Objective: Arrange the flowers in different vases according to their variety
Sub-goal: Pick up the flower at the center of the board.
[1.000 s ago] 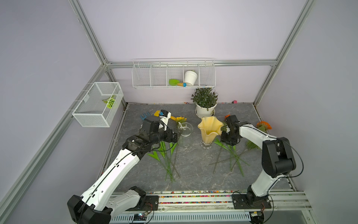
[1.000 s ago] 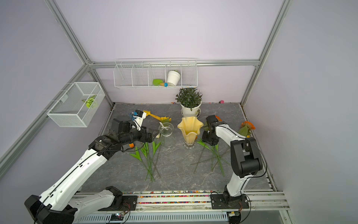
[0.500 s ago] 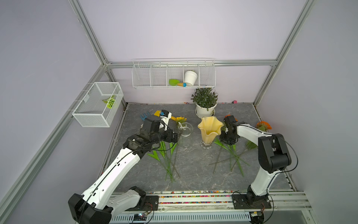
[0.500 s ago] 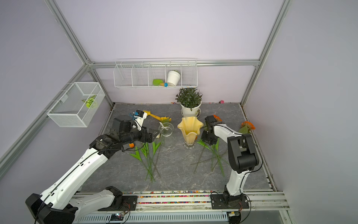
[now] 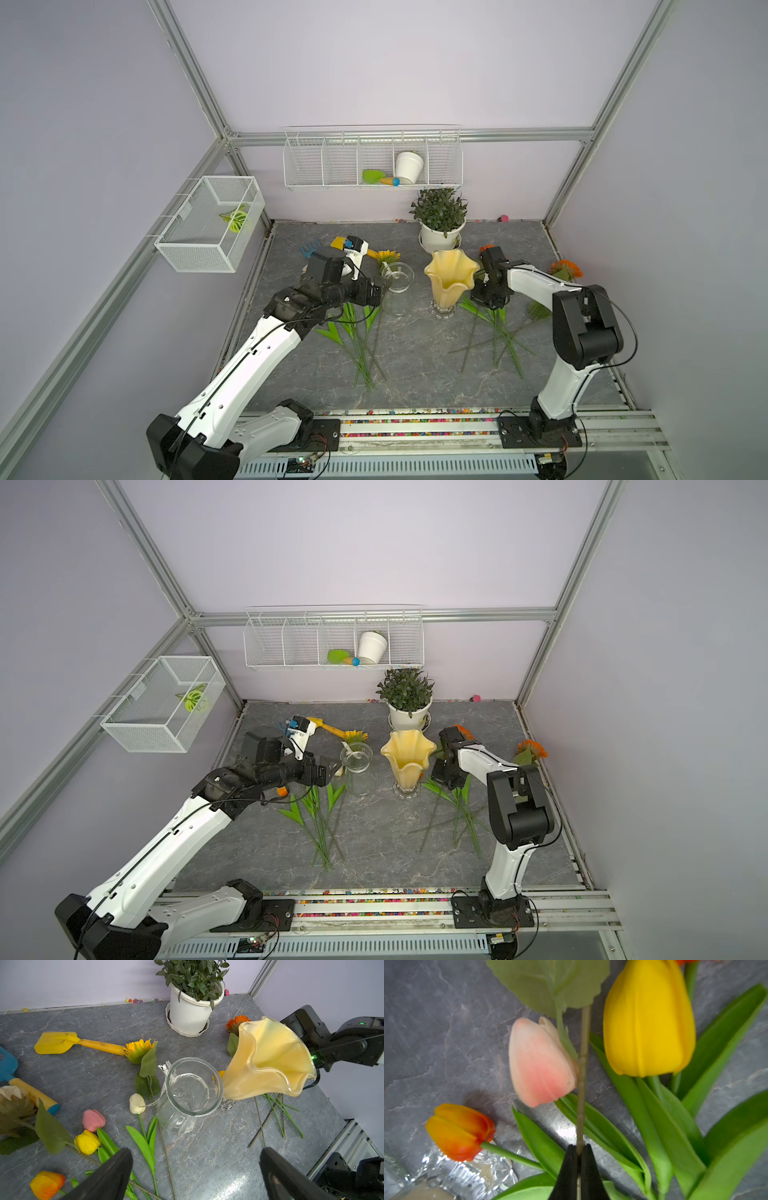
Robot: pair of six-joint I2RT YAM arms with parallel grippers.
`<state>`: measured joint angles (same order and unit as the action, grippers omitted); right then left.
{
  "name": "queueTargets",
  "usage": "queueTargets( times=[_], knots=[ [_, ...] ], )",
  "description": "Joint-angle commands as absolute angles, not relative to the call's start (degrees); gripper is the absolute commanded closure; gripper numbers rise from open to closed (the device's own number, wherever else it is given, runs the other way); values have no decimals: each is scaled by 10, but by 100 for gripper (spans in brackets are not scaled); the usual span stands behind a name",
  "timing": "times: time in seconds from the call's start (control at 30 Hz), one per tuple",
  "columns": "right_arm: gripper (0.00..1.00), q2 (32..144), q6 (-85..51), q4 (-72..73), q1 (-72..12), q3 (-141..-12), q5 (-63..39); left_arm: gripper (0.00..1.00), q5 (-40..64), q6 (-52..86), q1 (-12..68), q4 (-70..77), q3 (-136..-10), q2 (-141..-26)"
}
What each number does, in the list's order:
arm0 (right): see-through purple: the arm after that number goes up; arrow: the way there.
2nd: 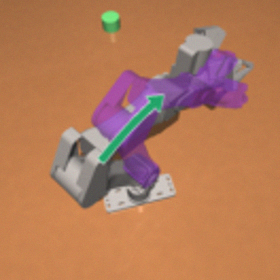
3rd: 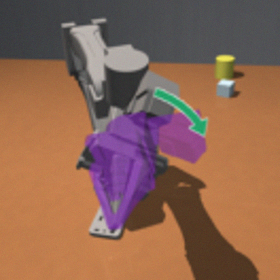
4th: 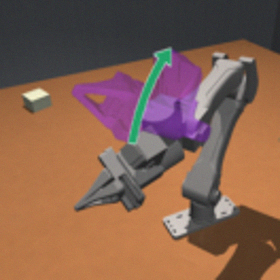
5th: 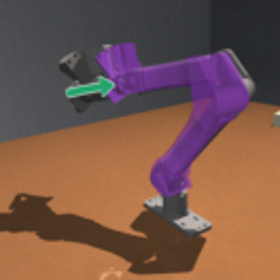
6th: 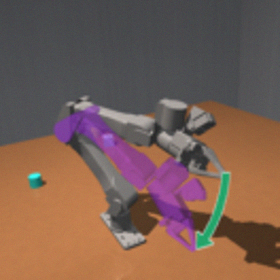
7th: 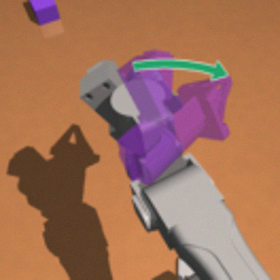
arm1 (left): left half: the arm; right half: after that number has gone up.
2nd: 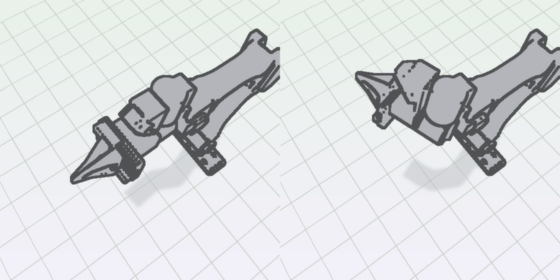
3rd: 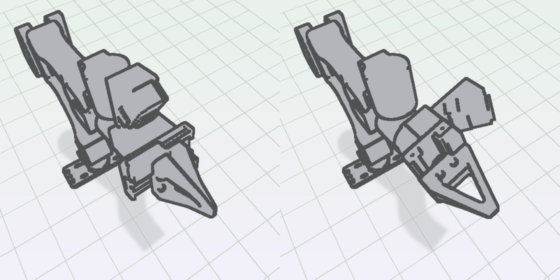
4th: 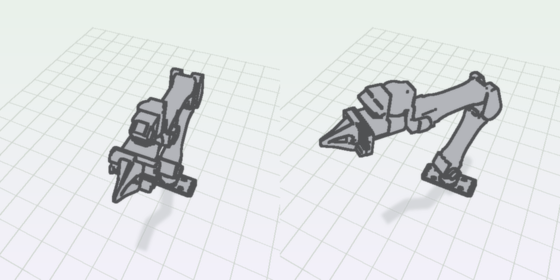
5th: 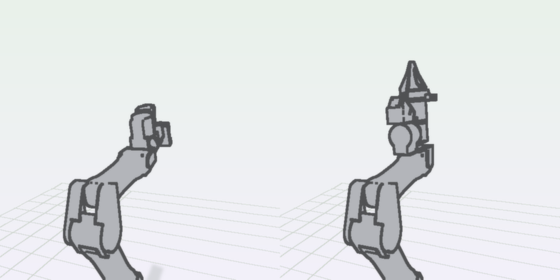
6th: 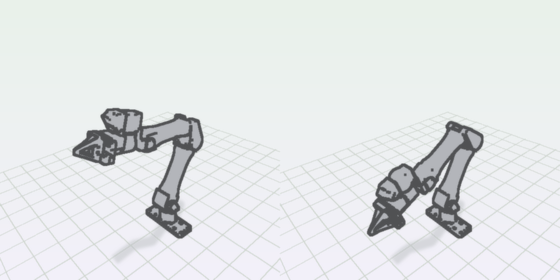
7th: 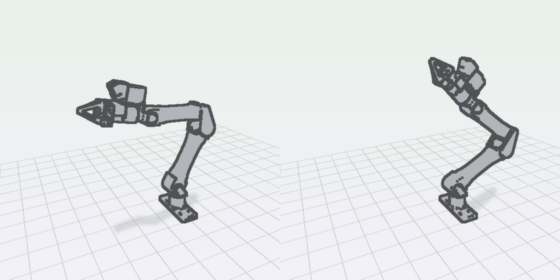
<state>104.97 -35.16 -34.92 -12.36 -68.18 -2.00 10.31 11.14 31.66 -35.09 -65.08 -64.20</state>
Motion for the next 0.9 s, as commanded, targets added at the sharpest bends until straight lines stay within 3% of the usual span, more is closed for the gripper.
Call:
queueTargets(
  times=[0.0, 0.3, 0.53, 0.87],
  knots=[
    [100, 1016, -357, -355, -127, -688, 6, 0, 97, 96, 316, -357, -671, -637],
    [100, 879, -339, -389, -106, -712, 55, 0, 78, 86, 316, -354, -678, -632],
    [100, 779, -245, -414, -105, -792, 84, 0, 47, 90, 313, -348, -670, -629],
    [100, 788, -185, -487, -135, -1068, 70, 0, 79, 154, 235, -281, -593, -576]
  ],
)
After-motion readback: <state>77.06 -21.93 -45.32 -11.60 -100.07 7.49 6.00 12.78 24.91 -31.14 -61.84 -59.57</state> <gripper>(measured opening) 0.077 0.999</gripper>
